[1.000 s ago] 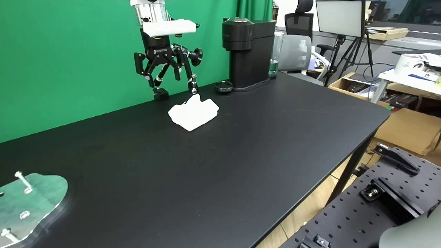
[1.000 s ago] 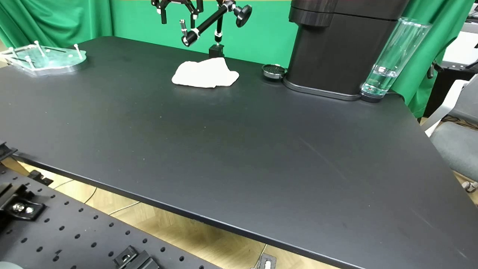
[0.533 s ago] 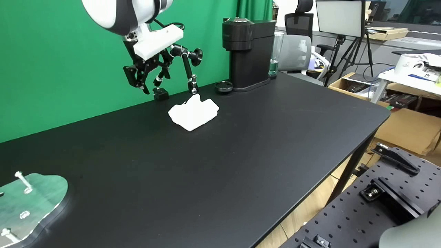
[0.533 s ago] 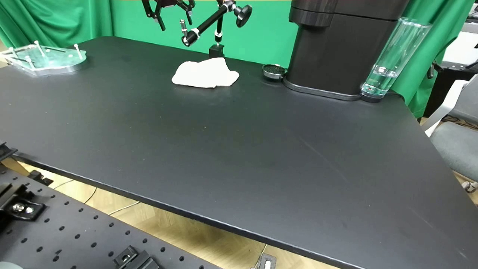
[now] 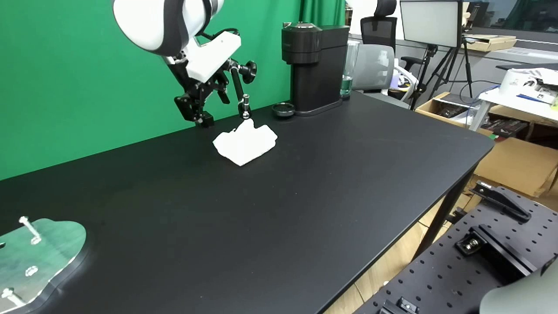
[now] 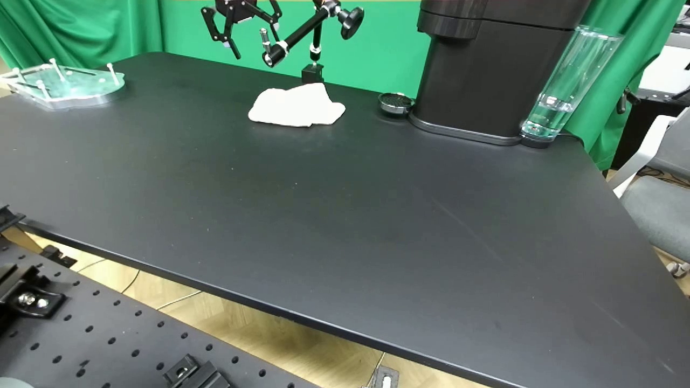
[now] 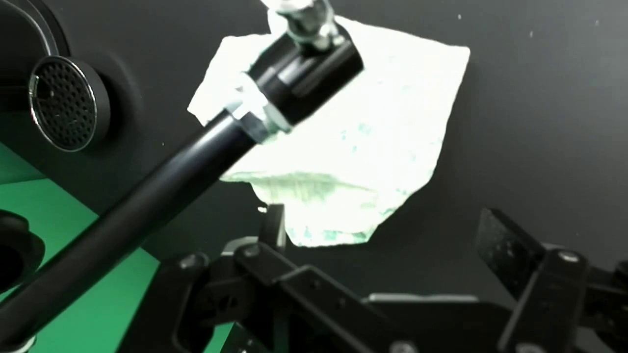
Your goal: Pick the cloth on the table and put it on the stand
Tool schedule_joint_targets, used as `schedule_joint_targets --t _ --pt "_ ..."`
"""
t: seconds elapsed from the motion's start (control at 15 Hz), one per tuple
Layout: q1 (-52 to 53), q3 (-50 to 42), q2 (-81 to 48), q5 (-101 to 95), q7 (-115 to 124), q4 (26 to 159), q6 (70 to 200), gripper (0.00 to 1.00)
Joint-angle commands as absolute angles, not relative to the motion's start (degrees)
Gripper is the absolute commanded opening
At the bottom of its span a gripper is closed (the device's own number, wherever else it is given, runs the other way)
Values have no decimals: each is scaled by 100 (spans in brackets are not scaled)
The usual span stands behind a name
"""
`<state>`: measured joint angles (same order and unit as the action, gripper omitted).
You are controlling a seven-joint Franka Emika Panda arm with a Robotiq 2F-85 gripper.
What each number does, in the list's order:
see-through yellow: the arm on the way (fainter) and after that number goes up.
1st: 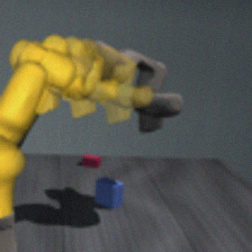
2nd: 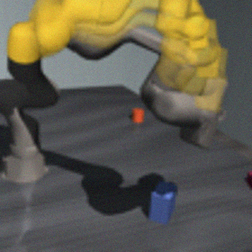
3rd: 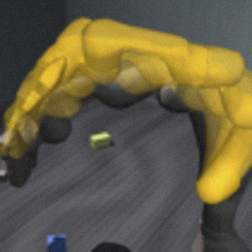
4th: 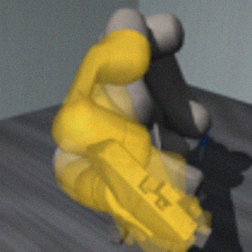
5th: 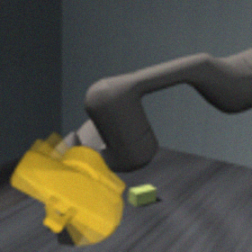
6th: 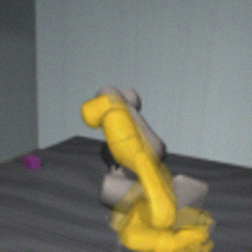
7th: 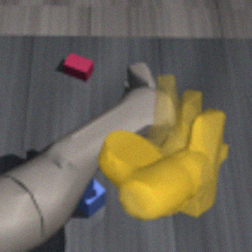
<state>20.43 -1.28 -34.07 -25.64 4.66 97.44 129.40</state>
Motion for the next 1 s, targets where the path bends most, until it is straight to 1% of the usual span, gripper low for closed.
schedule_joint_targets --t 0.0,0.07,0.33,0.47,0.73,0.93 --pt "1434 229 -3310 -2364 -1118 9464 12162 100" --pt "1645 134 -3394 -2526 -395 9615 12536 100" --pt "1582 210 -3436 -2499 -535 9583 12528 100" --pt "1397 448 -3599 -2395 -1611 9359 12209 100" --pt "1265 622 -3775 -2512 -2977 8957 11561 100" --pt "1318 620 -4009 -2633 -3704 8419 10627 100"
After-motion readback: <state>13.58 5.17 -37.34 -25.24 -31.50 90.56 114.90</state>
